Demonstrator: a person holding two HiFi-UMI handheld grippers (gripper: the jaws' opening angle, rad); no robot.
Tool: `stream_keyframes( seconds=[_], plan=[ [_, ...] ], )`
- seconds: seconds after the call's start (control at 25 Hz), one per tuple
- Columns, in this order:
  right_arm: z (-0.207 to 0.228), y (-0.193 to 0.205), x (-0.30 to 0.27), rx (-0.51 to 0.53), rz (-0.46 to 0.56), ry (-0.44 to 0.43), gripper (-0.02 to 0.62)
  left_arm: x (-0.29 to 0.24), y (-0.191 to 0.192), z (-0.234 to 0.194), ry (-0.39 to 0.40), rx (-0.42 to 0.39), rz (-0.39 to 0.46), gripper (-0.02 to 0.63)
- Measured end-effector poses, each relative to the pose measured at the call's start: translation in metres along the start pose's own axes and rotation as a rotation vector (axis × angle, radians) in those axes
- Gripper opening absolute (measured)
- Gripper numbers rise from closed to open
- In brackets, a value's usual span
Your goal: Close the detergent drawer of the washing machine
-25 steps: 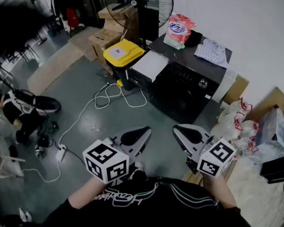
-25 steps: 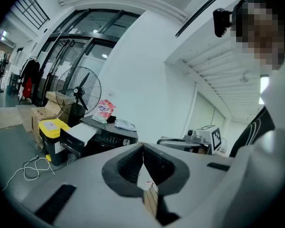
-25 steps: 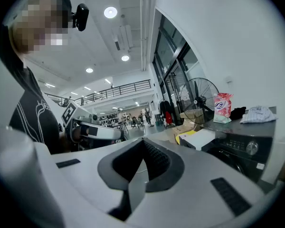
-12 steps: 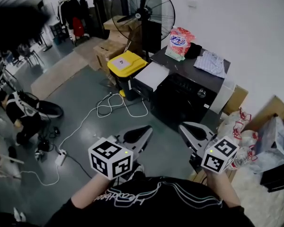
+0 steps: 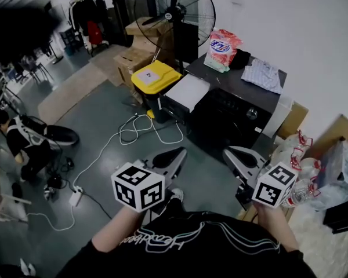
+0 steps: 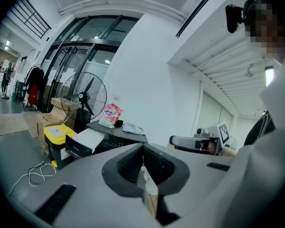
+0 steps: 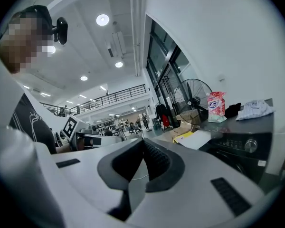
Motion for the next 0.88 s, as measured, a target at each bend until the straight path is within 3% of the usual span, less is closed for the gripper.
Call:
stream_keyframes(
  seconds=[0.44, 0.88],
  plan=[
    [0.074, 0.002, -0.046, -0.060, -0.004, 0.080, 0.026, -0.065, -0.006, -0.078, 0.037, 0.055, -0.067, 0.025],
    [0.147, 0.007, -0.128, -0.148, -0.034, 0.157, 0.028, -0.128, -0.008, -0.180, 0.080, 0.106, -0.172, 0.025]
  ],
)
Point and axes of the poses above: the fingertips, and each gripper's own axes: x backward along the fingers, z to its right, y out of its underside, the point moved 1 cm from there along x, backward along the fingers
